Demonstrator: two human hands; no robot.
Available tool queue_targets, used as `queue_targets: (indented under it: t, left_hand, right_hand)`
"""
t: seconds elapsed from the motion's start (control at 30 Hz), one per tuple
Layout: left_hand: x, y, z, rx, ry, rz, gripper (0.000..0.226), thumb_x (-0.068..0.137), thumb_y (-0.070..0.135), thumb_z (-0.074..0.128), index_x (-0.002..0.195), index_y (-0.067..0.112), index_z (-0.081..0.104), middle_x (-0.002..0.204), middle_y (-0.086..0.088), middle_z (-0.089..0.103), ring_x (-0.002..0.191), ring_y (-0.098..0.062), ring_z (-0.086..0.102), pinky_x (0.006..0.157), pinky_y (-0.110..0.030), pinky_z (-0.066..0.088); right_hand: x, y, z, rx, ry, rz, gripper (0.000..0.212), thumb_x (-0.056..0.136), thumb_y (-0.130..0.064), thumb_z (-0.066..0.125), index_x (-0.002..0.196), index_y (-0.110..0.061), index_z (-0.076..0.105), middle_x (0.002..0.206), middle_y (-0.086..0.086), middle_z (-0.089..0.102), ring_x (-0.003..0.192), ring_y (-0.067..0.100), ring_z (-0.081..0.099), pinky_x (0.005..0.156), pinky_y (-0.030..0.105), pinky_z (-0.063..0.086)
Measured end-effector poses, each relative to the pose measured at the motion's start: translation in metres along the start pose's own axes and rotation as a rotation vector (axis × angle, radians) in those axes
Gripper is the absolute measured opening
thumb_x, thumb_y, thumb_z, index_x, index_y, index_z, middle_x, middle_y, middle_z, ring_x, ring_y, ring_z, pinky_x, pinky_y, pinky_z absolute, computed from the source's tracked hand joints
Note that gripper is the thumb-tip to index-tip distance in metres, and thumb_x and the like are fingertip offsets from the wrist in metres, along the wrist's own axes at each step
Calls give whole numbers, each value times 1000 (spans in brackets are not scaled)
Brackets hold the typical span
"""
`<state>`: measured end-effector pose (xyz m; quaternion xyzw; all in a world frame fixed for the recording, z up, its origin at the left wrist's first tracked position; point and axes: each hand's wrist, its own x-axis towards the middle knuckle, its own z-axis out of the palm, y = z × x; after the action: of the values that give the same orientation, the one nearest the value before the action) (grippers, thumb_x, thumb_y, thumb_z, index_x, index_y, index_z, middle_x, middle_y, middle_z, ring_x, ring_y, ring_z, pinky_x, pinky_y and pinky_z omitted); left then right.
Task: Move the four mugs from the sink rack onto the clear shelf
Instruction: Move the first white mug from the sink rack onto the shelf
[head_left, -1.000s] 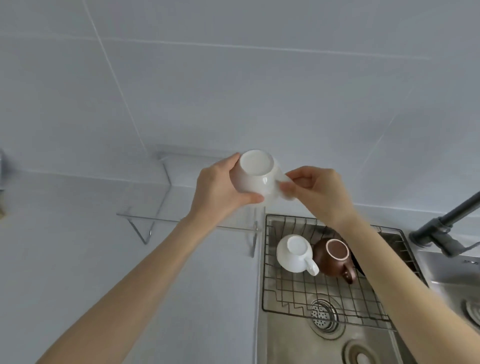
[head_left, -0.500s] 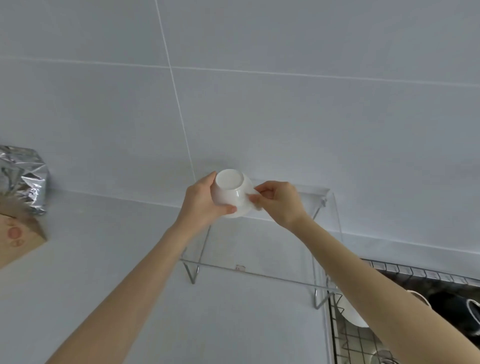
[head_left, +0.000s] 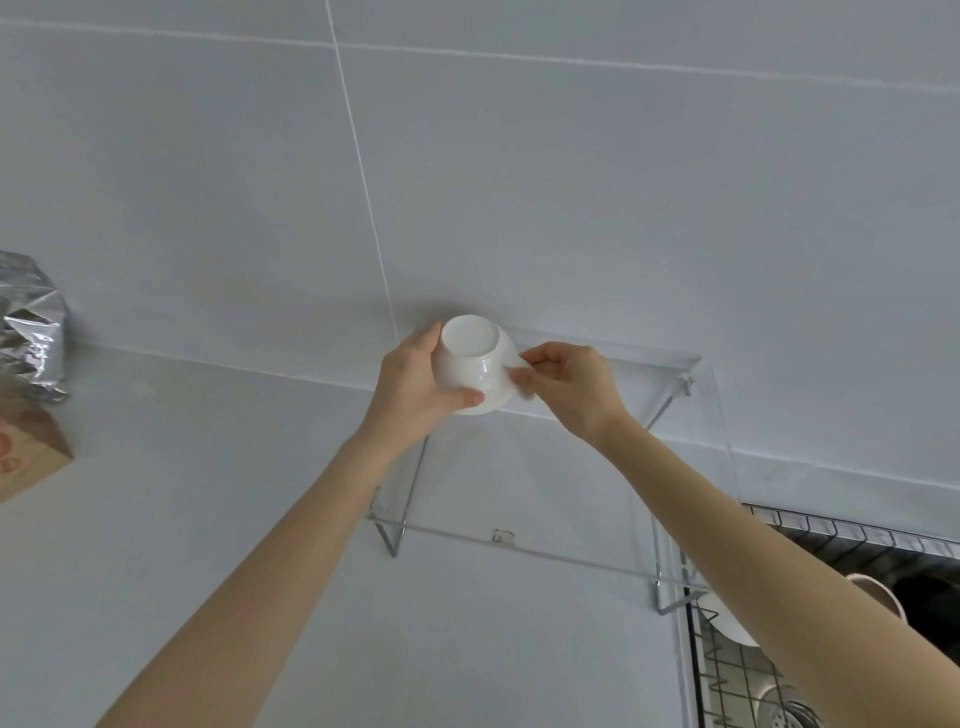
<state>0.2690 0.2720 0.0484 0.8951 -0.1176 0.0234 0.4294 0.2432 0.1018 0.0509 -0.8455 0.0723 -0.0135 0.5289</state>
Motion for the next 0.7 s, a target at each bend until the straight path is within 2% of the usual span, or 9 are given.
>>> queue_targets:
  t: [0.17,0.3,0.37,0.43,0.5,0.57,0.63,0.7]
  left_hand:
    - [-1,0,0,34,-19,4,64,57,16,81,113,11,53,110,-6,63,97,-20,55,76,-18,36]
    - [4,5,-1,159,-74,-42,66,56,20,80,114,8,51,114,-10,60,105,-27,55,86,-32,43]
    - [6,14,-1,256,-108,-76,74,59,22,79,121,4,45,123,-15,53,116,-31,49,91,-34,40]
    - [1,32,4,341,-117,-83,93,64,25,78,136,0,25,139,-19,38,131,-33,34,102,-34,32]
    - [-9,50,10,381,-70,21,100,68,32,75,140,1,13,147,-18,29,139,-30,23,111,-34,22]
    - [-23,73,24,329,-70,170,89,73,34,70,140,5,19,150,-12,27,142,-24,19,113,-30,18]
    - [-38,94,40,229,-120,274,78,75,32,69,138,9,29,148,-7,32,139,-18,25,108,-21,20]
    - [-59,117,58,98,-193,334,74,73,29,71,135,12,35,142,-6,42,131,-17,38,102,-16,25]
  right_hand:
    - [1,0,2,24,-7,5,13,78,-17,67,88,-10,69,62,-11,63,47,-11,53,48,0,38]
    - [-2,0,-1,30,-46,33,11,79,-19,66,89,-13,66,66,-9,63,57,-4,55,48,-1,38]
    - [-4,-4,-4,21,-88,53,14,81,-19,65,94,-13,64,73,-5,64,68,2,56,59,5,40]
    - [-9,-8,-14,28,-112,75,29,82,-20,63,110,-13,59,95,0,64,86,10,59,77,18,40]
    - [-14,-12,-26,70,-87,56,36,83,-19,62,117,-14,54,111,5,61,101,15,58,87,26,42]
    - [-26,-11,-52,123,-8,0,33,84,-15,60,116,-13,56,109,8,63,102,18,60,95,32,46]
    - [-43,-7,-81,161,63,-28,27,85,-12,58,112,-12,58,101,6,66,98,21,62,94,35,49]
    - [-63,4,-113,207,131,-29,21,87,-9,55,107,-11,60,95,5,66,92,21,64,87,32,52]
